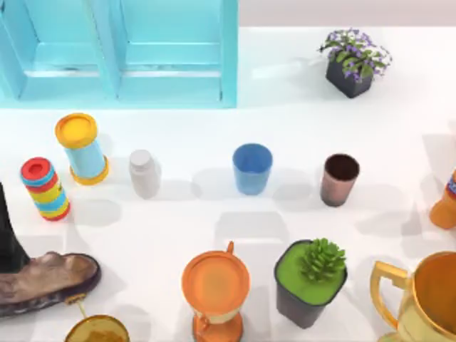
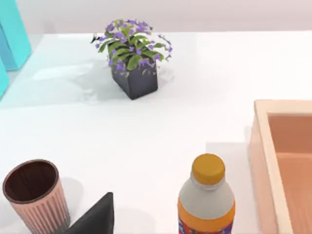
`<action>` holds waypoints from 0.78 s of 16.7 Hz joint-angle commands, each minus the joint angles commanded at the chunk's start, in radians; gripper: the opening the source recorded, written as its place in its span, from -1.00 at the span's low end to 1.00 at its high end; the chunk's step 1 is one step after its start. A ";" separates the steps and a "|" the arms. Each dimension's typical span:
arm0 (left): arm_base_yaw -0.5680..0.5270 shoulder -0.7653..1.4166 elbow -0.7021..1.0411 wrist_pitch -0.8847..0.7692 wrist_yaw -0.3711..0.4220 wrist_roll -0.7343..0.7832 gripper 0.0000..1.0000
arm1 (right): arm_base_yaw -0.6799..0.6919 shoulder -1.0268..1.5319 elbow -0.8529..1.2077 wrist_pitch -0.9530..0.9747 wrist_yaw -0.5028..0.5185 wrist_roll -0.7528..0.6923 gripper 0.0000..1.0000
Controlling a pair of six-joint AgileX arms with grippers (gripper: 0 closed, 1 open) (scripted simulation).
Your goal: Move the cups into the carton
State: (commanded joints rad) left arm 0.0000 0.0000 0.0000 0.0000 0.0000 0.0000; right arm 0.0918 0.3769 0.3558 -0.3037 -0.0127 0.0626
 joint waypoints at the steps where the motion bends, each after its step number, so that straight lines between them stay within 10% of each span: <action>1: 0.000 0.000 0.000 0.000 0.000 0.000 1.00 | 0.022 0.094 0.087 -0.063 -0.004 0.017 1.00; 13: 0.000 0.000 0.000 0.000 0.000 0.000 1.00 | 0.236 1.351 1.240 -0.849 -0.012 0.253 1.00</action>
State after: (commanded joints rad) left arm 0.0000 0.0000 0.0000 0.0000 0.0000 0.0000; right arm 0.3282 1.7281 1.5961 -1.1523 -0.0246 0.3158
